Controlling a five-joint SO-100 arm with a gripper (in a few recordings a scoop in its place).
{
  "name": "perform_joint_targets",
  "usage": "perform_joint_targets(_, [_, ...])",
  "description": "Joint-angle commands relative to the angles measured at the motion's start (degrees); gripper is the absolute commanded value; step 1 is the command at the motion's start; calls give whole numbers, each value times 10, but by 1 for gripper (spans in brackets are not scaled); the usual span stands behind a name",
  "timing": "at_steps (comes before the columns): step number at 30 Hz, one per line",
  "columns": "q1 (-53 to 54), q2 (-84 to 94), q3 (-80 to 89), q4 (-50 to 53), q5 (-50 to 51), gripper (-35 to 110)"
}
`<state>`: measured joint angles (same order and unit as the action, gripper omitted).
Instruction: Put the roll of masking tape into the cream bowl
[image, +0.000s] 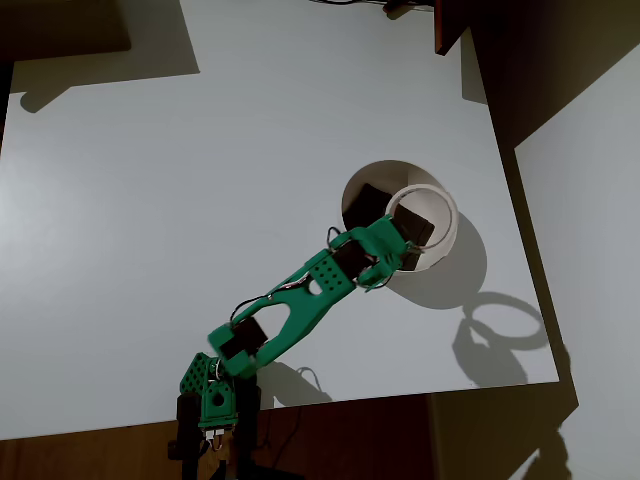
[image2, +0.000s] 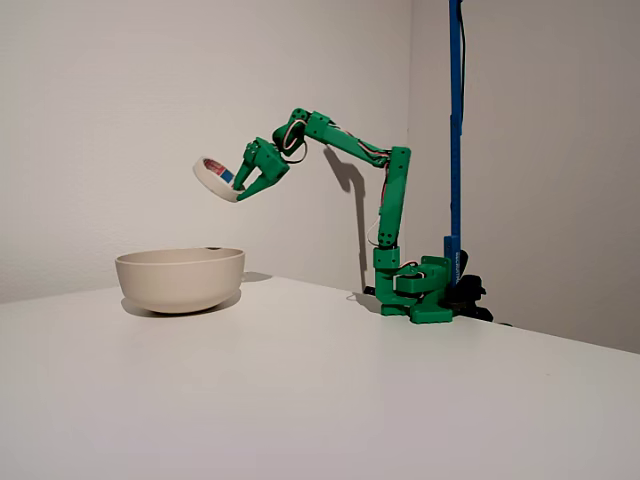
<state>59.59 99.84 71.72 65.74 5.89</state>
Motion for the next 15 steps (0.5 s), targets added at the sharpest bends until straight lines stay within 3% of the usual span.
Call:
perform_joint_targets(1, [1, -38, -114, -21, -6, -8])
perform_joint_targets(15, [-29, -176, -154, -53, -46, -8])
